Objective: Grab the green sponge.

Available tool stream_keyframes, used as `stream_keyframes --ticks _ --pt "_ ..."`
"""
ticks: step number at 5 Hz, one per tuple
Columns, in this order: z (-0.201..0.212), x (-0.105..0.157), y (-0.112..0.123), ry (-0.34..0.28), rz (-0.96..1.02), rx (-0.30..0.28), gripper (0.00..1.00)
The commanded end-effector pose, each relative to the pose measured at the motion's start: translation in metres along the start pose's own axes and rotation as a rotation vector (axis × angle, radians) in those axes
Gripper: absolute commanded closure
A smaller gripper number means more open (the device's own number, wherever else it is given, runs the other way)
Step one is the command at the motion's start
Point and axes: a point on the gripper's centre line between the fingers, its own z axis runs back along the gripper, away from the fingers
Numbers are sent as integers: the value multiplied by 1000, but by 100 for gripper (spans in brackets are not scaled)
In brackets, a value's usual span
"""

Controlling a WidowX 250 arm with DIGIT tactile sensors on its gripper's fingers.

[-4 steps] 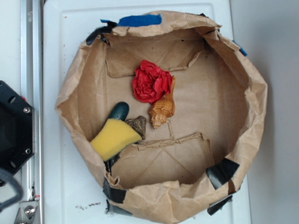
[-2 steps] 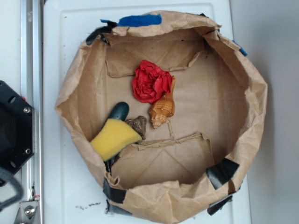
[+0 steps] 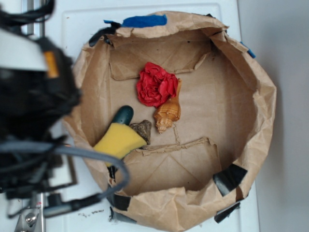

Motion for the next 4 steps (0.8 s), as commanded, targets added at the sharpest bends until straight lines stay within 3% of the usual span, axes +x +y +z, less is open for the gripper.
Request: stream_keyframes --ticks 1,2,3,4 --pt "-18 32 0 -54 237 -123 0" --pt "-32 30 3 -22 377 -153 0" --pt "-33 25 6 17 329 -154 0" --pt "-33 25 6 17 329 -154 0"
